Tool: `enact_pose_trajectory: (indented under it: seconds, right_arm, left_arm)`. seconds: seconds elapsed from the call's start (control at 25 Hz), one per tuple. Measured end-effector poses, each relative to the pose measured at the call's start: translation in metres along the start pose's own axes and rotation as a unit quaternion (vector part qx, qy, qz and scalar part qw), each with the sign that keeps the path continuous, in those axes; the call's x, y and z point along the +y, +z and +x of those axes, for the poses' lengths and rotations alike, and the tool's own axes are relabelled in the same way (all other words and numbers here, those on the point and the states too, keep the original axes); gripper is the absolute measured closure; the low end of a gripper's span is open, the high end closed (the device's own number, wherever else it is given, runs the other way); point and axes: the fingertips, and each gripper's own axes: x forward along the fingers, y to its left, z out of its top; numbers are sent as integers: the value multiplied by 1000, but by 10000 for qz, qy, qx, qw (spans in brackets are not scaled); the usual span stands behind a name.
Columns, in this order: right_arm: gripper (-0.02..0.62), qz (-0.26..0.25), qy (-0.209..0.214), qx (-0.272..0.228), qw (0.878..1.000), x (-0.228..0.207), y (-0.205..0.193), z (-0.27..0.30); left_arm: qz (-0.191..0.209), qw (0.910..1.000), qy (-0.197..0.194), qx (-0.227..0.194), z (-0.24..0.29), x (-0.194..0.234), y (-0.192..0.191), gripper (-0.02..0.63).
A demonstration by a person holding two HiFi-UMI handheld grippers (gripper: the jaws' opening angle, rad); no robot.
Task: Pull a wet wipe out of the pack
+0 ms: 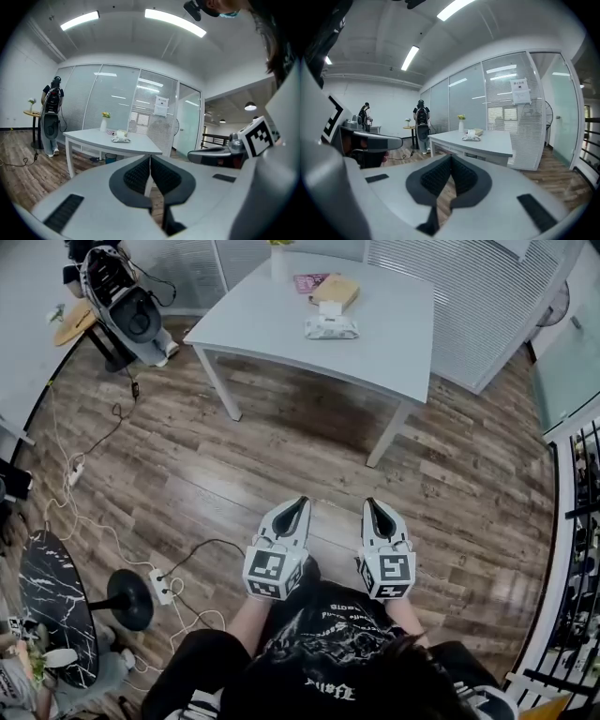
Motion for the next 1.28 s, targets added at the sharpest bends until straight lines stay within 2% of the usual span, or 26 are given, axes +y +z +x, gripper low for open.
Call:
enact_pose_trajectory:
  seconds: [0.2,0.36,0.52,0.6,0.8,1.0,1.28]
  right_arm:
    - [597,13,-41,-4,10000,-14,12,36]
    - [597,-77,-374,121,9992,-34,19,73]
    - [597,404,-544,72,9977,-38,25,99]
    - [597,577,-589,75,9966,-39,27,114]
    - [597,610,-549,115,9966,-37,27,135]
    - [597,466,-476,243,9975,-40,29,159]
    - [597,390,-360,127,9985,-67,45,208]
  left_arm:
    - [-152,9998,-72,-58,33,30,12,598]
    - [-151,9997,-182,-112,65,53,27,598]
    - [-143,9992,-363,-30,77,74,31,598]
    - [-173,9993,-318,17,83,91,31,598]
    - [-273,9992,-253,140,92,115,28,598]
    - [-334,9993,-110,109,104,134,30,598]
    - [-380,9989,233,106,132,162,35,598]
